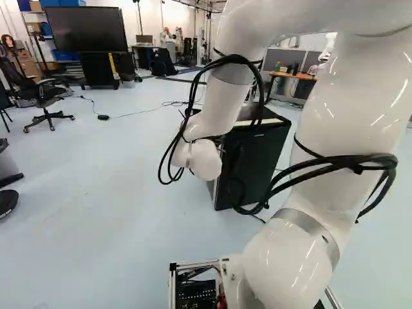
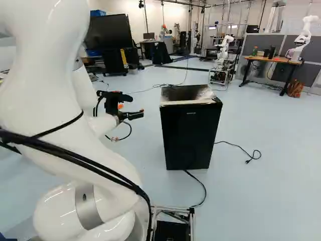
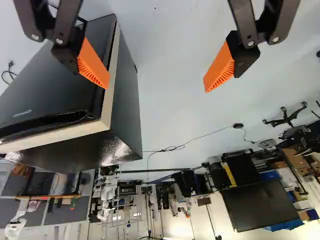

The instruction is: Grab a drink from the fridge

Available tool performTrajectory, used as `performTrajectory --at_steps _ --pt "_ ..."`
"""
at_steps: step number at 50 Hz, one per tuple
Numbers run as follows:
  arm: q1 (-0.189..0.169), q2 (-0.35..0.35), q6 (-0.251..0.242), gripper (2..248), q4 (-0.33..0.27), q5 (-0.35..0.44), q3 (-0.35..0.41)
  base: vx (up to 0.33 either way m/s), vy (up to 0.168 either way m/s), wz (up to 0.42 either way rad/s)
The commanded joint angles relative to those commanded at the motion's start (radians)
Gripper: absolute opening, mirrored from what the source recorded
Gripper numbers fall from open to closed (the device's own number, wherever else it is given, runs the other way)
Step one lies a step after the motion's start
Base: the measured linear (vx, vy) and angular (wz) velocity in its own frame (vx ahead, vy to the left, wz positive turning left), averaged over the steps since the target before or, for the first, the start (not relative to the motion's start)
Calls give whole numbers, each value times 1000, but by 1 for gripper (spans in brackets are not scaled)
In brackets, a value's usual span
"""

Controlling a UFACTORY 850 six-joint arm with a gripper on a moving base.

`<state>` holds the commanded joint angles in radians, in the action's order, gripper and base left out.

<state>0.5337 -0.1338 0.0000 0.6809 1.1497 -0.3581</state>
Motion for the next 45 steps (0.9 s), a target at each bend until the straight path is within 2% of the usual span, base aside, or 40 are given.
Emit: performTrajectory --at_steps 28,45 --pt "66 -167 0 247 239 153 -103 0 0 0" --pt "72 -260 0 247 380 244 -162 0 0 0"
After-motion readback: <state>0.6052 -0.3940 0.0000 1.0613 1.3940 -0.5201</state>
